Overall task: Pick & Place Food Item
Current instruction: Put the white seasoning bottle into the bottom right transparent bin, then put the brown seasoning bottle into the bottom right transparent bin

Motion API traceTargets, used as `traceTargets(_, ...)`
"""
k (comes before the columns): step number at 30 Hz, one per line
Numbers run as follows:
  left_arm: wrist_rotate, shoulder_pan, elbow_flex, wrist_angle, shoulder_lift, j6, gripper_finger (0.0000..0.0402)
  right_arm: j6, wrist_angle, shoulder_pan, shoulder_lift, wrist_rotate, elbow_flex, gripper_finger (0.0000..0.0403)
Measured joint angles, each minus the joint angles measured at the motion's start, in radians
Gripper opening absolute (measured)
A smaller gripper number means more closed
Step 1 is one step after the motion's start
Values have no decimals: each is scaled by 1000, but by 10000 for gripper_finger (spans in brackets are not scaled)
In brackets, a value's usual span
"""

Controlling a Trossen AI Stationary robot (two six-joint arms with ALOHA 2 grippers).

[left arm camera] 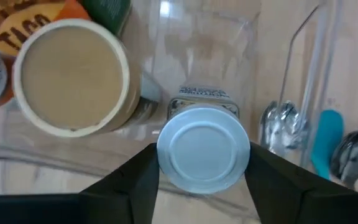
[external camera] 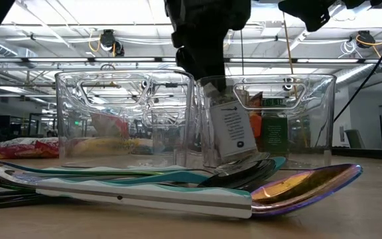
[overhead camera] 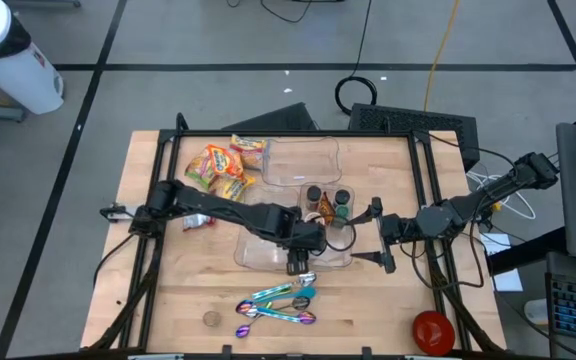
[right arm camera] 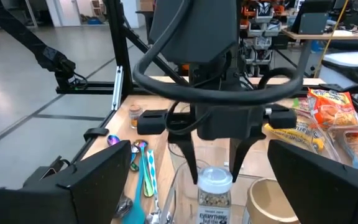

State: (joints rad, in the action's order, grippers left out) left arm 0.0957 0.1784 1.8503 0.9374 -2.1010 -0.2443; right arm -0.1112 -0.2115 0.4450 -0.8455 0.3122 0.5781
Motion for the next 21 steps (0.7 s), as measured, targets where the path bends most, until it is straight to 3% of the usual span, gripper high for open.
traceTargets(5,1,0,0,-10,-8,1,309,0,1,0,0,0,0,373)
traceTargets(9,2,0,0,-9,-8,-2,358,0,1,0,0,0,0,373)
traceTargets(14,1,0,0,3,16,-29,388,0,2,0,0,0,0,373)
traceTargets(21,-47,33,1,76,151,-102,394,0,9,0,0,-1,0,373)
